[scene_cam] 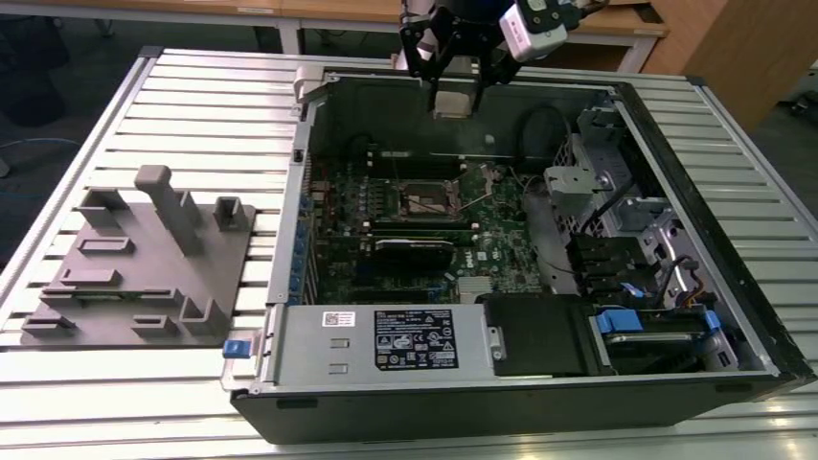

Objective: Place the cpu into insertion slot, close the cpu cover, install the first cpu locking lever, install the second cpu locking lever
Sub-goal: 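Place the cpu into insertion slot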

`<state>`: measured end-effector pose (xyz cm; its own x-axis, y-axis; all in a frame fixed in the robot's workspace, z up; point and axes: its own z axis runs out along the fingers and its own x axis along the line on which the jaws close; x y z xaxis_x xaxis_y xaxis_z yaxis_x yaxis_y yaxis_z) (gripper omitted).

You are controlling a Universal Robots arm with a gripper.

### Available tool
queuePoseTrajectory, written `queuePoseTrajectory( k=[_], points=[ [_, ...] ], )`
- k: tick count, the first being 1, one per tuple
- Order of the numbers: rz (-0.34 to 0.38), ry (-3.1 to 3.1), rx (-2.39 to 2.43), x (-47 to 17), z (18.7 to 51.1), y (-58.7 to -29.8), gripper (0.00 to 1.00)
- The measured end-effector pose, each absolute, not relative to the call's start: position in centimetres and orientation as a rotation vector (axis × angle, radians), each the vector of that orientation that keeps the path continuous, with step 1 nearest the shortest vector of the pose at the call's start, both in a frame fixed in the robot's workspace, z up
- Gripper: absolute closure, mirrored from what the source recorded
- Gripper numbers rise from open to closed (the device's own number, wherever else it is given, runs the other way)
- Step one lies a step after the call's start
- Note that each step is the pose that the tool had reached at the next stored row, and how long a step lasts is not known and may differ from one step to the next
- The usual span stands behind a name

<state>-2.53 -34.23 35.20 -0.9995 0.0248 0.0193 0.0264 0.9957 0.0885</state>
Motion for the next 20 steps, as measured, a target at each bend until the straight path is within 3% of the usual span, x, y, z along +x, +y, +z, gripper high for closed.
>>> queuePoseTrajectory(
  k=[20],
  points=[
    [-0.138, -3.120, -0.040, -2.54, 34.84, -34.23, 0.46]
  ],
)
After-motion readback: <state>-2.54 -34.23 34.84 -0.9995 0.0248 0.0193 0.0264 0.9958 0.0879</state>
